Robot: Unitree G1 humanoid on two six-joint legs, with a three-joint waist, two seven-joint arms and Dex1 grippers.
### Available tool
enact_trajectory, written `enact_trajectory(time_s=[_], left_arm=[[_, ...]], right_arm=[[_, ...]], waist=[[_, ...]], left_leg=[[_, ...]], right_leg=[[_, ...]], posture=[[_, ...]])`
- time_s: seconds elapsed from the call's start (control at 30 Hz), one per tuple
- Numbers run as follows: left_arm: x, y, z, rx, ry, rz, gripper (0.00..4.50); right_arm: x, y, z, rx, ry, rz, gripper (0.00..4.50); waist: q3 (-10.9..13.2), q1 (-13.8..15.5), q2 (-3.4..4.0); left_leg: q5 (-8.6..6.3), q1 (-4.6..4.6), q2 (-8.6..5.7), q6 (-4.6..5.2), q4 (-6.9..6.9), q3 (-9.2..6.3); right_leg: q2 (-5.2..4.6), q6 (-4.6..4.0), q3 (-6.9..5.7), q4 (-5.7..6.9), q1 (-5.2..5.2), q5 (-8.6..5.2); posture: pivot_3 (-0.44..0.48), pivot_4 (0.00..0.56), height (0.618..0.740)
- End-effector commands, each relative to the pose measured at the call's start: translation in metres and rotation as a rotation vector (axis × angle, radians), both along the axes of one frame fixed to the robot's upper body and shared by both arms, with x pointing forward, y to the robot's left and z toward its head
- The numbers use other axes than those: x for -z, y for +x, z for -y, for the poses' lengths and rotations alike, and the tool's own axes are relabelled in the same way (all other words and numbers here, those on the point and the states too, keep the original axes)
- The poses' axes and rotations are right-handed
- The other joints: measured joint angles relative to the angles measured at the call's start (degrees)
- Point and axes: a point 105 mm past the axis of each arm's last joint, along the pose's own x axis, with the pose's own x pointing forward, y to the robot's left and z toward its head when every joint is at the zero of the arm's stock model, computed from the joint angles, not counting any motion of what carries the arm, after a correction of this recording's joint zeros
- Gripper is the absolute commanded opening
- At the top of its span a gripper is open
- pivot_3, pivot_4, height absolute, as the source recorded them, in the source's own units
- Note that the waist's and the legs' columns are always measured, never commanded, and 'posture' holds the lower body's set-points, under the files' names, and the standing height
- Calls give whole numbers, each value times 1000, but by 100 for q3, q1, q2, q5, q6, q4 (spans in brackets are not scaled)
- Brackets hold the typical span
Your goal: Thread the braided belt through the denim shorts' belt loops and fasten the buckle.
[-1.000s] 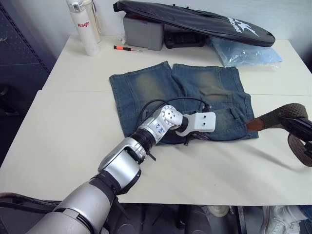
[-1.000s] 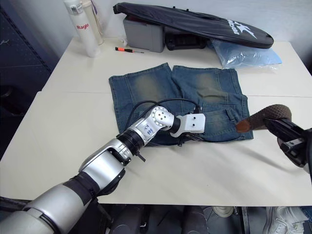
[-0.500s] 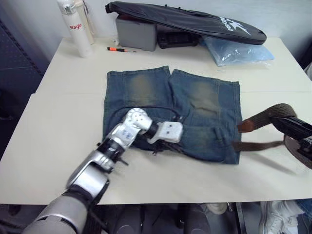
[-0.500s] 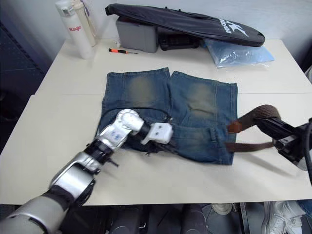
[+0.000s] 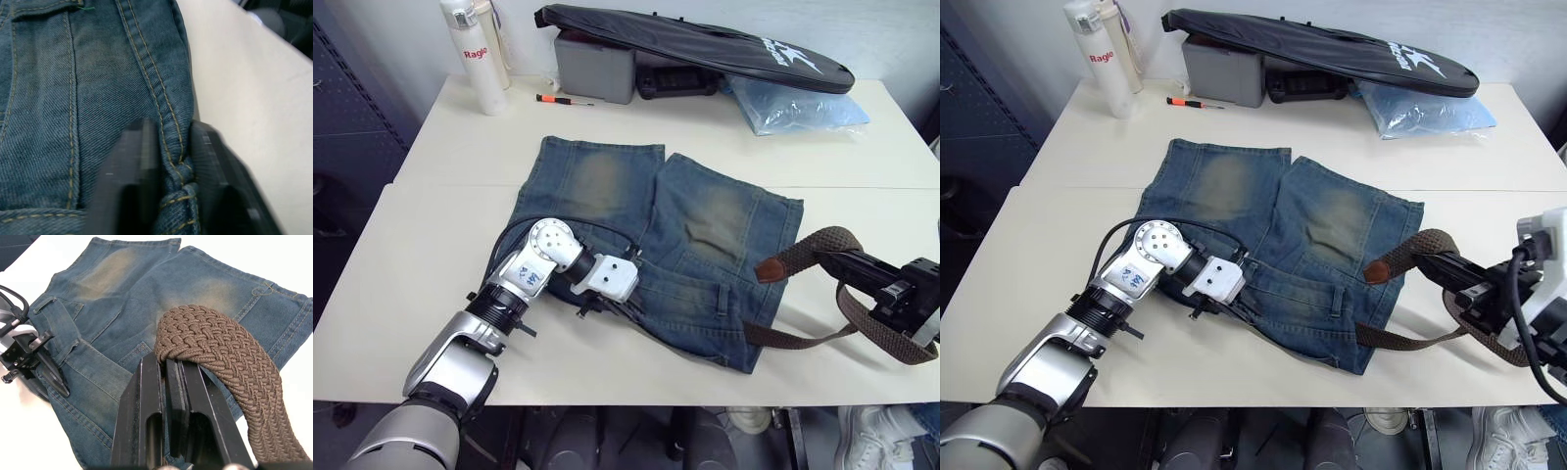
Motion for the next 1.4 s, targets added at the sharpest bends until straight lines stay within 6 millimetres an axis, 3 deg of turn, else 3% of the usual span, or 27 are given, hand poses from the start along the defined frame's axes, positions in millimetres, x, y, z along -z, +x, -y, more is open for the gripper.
enact_trajectory(time_s=[0.03,0.2,0.43,0.73,1.07,1.4], left_arm=[[-47,3,-11,-67,-104,-37,4394],[-55,1,-18,-144,-125,-75,4394],[-47,0,-26,-225,-99,-53,4394],[-44,0,-28,-251,-95,-50,4394],[-42,1,-26,-245,-95,-40,4394],[-41,1,-25,-243,-97,-39,4394]], right_arm=[[17,1,-10,59,94,-43,0],[40,6,-15,125,177,-100,0],[57,10,-7,203,175,-128,0],[43,12,4,222,209,-66,0],[59,8,-16,184,230,-125,0],[52,7,-5,207,252,-112,0]], waist=[[0,-1,0],[-1,-10,2],[-1,-16,2],[-1,-5,2],[-1,-12,2],[-1,-8,2]], left_leg=[[0,0,0,0,0,0],[-1,8,-2,1,0,15],[-1,10,-1,1,-1,31],[-3,11,0,5,-1,37],[-3,12,0,5,-1,41],[-4,13,0,7,0,43]], right_leg=[[0,0,0,1,0,0],[0,2,17,3,-2,0],[3,2,36,11,-13,1],[3,3,43,12,-16,1],[3,3,46,13,-17,1],[3,3,48,13,-17,1]], posture=[[0,150,740],[0,150,740],[0,150,740],[0,150,740],[0,150,740],[0,150,740]])
